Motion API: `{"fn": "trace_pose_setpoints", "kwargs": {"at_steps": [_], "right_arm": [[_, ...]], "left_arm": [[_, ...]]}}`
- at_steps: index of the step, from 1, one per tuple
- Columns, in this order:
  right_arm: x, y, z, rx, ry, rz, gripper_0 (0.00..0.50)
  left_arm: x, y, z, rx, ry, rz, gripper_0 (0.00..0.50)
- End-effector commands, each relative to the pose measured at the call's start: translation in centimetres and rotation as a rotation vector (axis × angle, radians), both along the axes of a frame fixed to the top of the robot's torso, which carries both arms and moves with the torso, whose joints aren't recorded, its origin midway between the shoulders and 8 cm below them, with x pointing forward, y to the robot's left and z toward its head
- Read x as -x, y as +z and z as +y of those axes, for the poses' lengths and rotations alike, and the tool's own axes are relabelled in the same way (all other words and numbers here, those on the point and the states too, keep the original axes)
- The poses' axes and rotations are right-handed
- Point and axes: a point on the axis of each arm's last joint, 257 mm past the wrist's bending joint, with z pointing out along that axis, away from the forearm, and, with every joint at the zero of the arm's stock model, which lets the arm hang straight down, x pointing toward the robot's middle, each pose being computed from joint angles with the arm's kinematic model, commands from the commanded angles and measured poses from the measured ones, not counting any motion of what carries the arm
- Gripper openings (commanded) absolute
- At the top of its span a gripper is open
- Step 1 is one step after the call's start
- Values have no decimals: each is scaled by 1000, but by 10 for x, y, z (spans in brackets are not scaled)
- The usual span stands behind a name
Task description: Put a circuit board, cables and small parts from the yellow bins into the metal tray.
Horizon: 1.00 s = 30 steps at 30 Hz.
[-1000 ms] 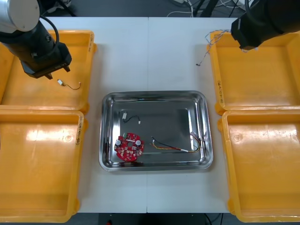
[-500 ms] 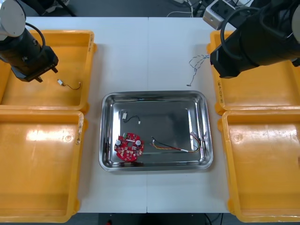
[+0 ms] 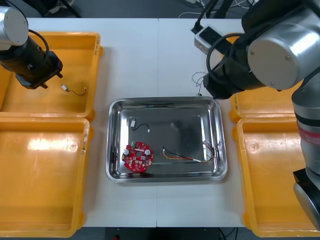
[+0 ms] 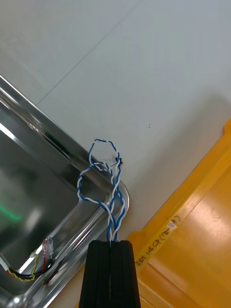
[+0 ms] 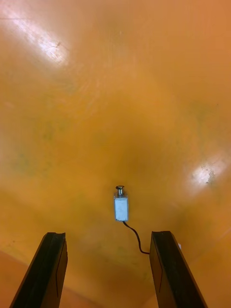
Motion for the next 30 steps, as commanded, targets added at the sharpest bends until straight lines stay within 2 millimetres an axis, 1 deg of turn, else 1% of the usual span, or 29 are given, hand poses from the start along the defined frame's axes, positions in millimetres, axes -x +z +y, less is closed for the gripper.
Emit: {"fn": "trace_pose_setpoints", "kwargs": {"at_steps": [1, 3, 9, 12, 17, 22, 24, 30], "right_arm": [[14, -28, 5, 34, 5, 32, 0], [16, -35, 5, 36, -1, 42, 0], [27, -68, 0, 85, -27, 83, 0], [28, -80, -1, 124, -41, 96, 0], [28, -98, 4, 117, -63, 153, 0], [14, -101, 16, 93, -60, 144, 0], [6, -101, 23, 84, -60, 140, 0], [-10, -100, 32, 67, -54, 126, 0]], "left_arm": [[-23, 25, -21, 75, 39, -81, 500], [-24, 22, -23, 78, 37, -81, 500], [-30, 5, -27, 54, 19, -81, 500], [-30, -2, -27, 49, 19, -75, 500], [-28, -8, -28, 36, 11, -61, 500], [-26, -21, -27, 24, 5, -59, 500], [-27, -23, -26, 26, 5, -63, 500], [-24, -30, -27, 8, -7, -52, 500]]}}
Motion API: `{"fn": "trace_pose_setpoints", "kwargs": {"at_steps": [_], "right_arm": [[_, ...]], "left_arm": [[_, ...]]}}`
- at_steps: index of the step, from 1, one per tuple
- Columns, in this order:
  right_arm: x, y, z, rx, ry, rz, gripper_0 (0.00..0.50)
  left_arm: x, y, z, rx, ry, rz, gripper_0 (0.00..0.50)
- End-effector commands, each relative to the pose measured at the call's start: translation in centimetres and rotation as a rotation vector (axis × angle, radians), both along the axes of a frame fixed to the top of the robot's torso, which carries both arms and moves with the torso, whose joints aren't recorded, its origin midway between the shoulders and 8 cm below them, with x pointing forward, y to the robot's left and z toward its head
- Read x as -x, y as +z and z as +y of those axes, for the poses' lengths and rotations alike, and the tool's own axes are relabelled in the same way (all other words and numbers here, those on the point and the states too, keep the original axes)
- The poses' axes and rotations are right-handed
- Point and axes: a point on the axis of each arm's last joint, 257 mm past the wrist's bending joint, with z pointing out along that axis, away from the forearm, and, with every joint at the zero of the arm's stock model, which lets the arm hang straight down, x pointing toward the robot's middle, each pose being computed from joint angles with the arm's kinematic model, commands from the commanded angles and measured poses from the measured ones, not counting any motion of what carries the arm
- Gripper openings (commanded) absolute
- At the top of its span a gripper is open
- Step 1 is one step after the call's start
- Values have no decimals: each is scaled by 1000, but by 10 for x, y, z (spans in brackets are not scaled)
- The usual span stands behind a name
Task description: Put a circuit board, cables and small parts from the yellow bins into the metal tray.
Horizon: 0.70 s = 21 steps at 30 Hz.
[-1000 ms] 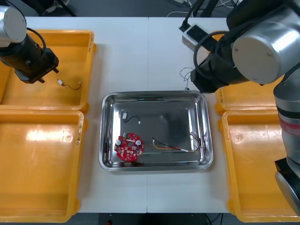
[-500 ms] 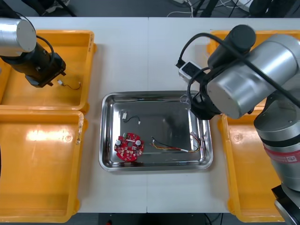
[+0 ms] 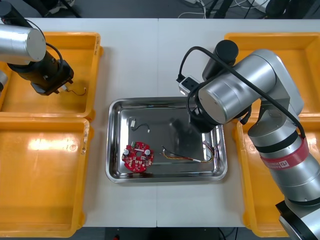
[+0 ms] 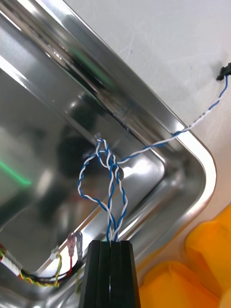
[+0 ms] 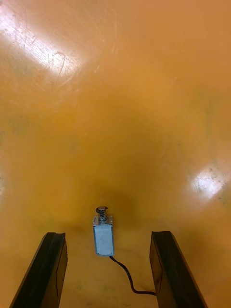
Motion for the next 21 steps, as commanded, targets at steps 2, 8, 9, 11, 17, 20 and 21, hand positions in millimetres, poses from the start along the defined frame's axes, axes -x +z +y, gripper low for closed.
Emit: {"fn": "trace_pose_setpoints", "kwargs": {"at_steps": [2, 8, 9, 11, 17, 20, 21], "right_arm": [[-20, 18, 25, -44, 20, -66, 0], [-35, 20, 34, -77, 19, -90, 0], [-38, 21, 36, -84, 20, -95, 0], [-40, 21, 40, -96, 25, -100, 0], [-45, 17, 52, -117, 55, -112, 0], [-44, 14, 54, -100, 67, -116, 0], [-43, 14, 54, -101, 66, -113, 0]], "left_arm": [[-5, 4, -12, 3, 7, -15, 500], [-3, -2, -10, 1, 4, -10, 500], [-3, -2, -10, -2, 3, -10, 500], [-3, -3, -10, -2, 2, -9, 500], [-2, -6, -8, -8, 2, -7, 500], [-1, -10, -6, -11, 1, -7, 500], [-1, -10, -5, -12, 0, -7, 500]]}}
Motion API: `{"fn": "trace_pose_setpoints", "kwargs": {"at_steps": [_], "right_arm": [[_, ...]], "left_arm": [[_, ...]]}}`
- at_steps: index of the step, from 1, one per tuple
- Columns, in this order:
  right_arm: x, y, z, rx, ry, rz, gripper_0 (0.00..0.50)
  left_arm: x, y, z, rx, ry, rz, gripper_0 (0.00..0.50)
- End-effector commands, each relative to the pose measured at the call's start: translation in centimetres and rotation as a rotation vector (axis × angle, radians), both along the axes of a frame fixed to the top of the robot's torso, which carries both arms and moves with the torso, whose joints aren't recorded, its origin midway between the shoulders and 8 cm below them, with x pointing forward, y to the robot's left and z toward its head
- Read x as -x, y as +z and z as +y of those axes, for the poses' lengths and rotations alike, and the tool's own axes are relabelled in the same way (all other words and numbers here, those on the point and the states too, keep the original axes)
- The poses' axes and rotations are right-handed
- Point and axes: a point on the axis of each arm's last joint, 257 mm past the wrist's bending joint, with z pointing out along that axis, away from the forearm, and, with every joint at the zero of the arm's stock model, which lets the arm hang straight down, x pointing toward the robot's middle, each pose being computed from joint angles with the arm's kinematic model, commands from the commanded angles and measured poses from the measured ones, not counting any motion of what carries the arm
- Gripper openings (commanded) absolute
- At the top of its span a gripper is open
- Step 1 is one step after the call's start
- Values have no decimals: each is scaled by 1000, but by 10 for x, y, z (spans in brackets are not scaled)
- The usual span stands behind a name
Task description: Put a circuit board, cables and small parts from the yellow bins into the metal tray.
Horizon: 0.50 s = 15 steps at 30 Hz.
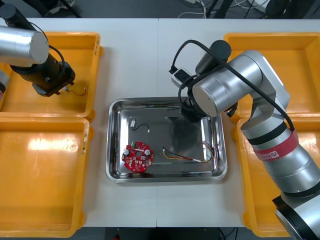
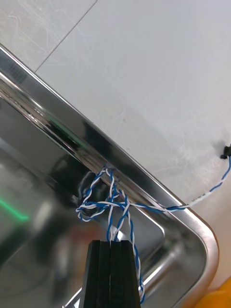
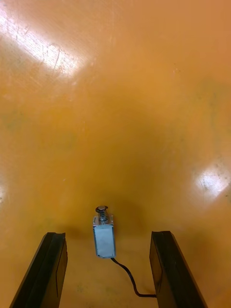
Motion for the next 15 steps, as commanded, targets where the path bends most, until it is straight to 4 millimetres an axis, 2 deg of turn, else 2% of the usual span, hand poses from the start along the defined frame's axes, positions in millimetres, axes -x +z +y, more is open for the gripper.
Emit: {"fn": "trace_pose_setpoints", "kwargs": {"at_steps": [1, 2, 3, 4, 5, 15], "right_arm": [[-1, 16, 26, -17, 33, -36, 0], [0, 14, 25, -12, 32, -32, 91], [0, 14, 23, -7, 31, -30, 253], [-1, 15, 23, -2, 33, -33, 446], [0, 15, 23, -2, 33, -31, 500], [3, 17, 16, 17, 22, -16, 500]], "left_arm": [[-2, -5, -4, 7, 11, -13, 500], [-1, -7, -2, 3, 12, -11, 500], [-2, -7, -2, 3, 10, -16, 500], [-1, -10, -1, 0, 10, -14, 500], [-2, -9, -1, 2, 10, -17, 500], [0, -11, 0, -6, 5, -14, 500]]}}
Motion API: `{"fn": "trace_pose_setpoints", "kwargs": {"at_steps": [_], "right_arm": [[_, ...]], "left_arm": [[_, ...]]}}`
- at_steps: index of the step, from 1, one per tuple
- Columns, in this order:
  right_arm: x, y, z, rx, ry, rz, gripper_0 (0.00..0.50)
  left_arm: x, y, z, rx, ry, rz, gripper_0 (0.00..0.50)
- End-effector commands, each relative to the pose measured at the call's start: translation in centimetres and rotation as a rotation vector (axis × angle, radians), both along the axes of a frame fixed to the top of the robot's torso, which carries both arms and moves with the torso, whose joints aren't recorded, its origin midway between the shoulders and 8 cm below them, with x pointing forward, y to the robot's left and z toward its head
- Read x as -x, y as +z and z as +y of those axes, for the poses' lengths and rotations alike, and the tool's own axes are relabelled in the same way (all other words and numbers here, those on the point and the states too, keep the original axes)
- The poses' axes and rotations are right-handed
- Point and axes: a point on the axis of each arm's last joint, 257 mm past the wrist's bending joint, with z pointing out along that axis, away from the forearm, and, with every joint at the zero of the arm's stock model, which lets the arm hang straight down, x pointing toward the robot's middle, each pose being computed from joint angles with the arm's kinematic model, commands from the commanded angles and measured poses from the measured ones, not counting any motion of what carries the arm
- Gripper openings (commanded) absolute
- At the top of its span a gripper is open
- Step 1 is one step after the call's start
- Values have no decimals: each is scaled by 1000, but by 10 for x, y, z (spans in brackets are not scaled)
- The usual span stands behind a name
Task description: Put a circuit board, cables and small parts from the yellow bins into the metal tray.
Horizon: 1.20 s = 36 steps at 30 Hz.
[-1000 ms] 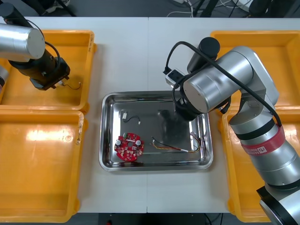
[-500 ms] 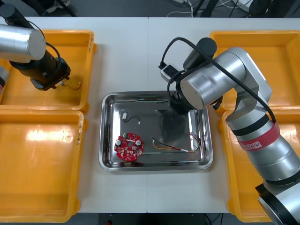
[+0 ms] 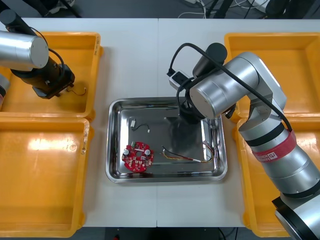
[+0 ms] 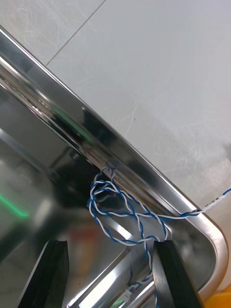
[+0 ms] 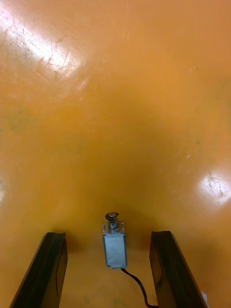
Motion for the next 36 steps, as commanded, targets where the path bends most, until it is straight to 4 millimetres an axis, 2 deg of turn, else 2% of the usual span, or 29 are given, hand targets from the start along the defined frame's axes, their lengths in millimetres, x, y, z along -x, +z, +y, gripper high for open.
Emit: {"fn": "trace_pose_setpoints", "kwargs": {"at_steps": [1, 3, 4, 5, 6, 15, 21, 23, 31, 36], "right_arm": [[2, 23, 10, 5, 3, -13, 500], [4, 29, 6, 13, -10, 0, 500], [6, 33, 4, 22, -15, 11, 500], [6, 40, 3, 25, -19, 16, 500], [6, 43, 3, 25, -20, 19, 500], [6, 89, -11, -38, -88, 69, 500], [-17, 122, -12, -111, -210, 57, 500], [-22, 126, -15, -128, -257, 60, 500], [-39, 129, -32, -179, -440, 107, 500], [-48, 129, -41, -235, -548, 143, 500]], "left_arm": [[-1, -3, -3, -7, 0, -7, 500], [-1, -3, -3, -8, -1, -6, 500], [-1, -3, -2, -11, -3, -6, 363], [0, -4, -2, -8, -2, -5, 123], [0, -4, -2, -9, -3, -4, 1], [-1, -4, -3, -10, -8, -7, 0], [3, -4, 2, -9, -6, 6, 0], [5, -1, 6, -17, -8, 11, 0], [20, 33, 23, -55, -32, 39, 0], [30, 68, 27, -66, -53, 29, 0]]}}
